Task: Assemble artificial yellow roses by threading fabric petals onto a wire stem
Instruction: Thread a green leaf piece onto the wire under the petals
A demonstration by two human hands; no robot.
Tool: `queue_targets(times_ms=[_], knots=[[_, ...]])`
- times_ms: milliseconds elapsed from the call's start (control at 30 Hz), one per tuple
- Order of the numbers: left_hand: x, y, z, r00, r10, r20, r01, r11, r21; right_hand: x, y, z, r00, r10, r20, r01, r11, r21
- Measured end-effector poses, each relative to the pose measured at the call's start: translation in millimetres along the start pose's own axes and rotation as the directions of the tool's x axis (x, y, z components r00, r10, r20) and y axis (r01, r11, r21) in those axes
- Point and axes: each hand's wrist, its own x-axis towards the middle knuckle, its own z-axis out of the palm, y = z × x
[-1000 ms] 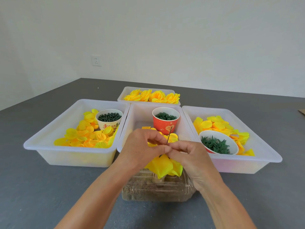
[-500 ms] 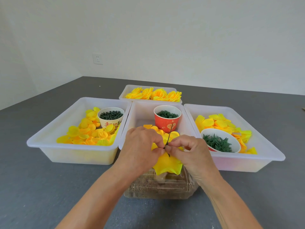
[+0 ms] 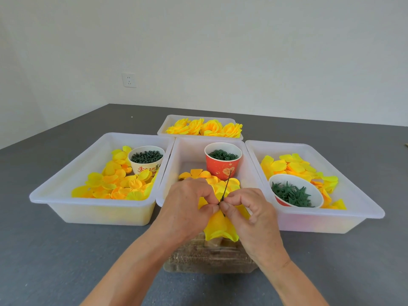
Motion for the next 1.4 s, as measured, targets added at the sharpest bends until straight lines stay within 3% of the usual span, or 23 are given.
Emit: queue_targets(times_ms=[233,433,533,633,733,900,1067,1200,1400], knots=[[-1,-1,1,1.0,-0.005,0.006,0.004,1.0,0.02,-1,0,1,1.0,0.005,-0.005,-0.005,1.0,-0.019],[-3,-1,-5,0.998,-0.059,0.008,0.059,0.998,0.025,13,-8,-9,0.961,0.219,0.167,-0.234,0.97,0.073],[-13,-7,-3,0.983,-0.11,-0.146,0.102,0.993,-0.062,17,-11,-11,0.951,0.215,0.221,-0.24,0.966,0.093],[-22,-15,-2,0.911,-0.2,-0.36,0.178,0.98,-0.094,17,-11,-12,0.954,0.21,0.212,-0.233,0.968,0.089],[-27,-25,1,0.852,-0.264,-0.452,0.256,0.963,-0.079,16,-9,-8,0.968,0.17,0.183,-0.173,0.985,0.0],[-32,-30,13,0.849,-0.377,-0.37,0.374,0.924,-0.082,13,-10,-7,0.969,0.183,0.166,-0.184,0.983,-0.008],[-35,-26,17,0.898,-0.346,-0.271,0.352,0.936,-0.031,16,-11,-7,0.961,0.215,0.174,-0.23,0.97,0.076],[-35,-24,13,0.918,-0.36,-0.166,0.339,0.93,-0.144,18,-13,-9,0.949,0.267,0.167,-0.295,0.939,0.176],[-35,-22,15,0.918,-0.391,-0.06,0.366,0.897,-0.247,23,-18,-11,0.942,0.309,0.132,-0.33,0.926,0.184]])
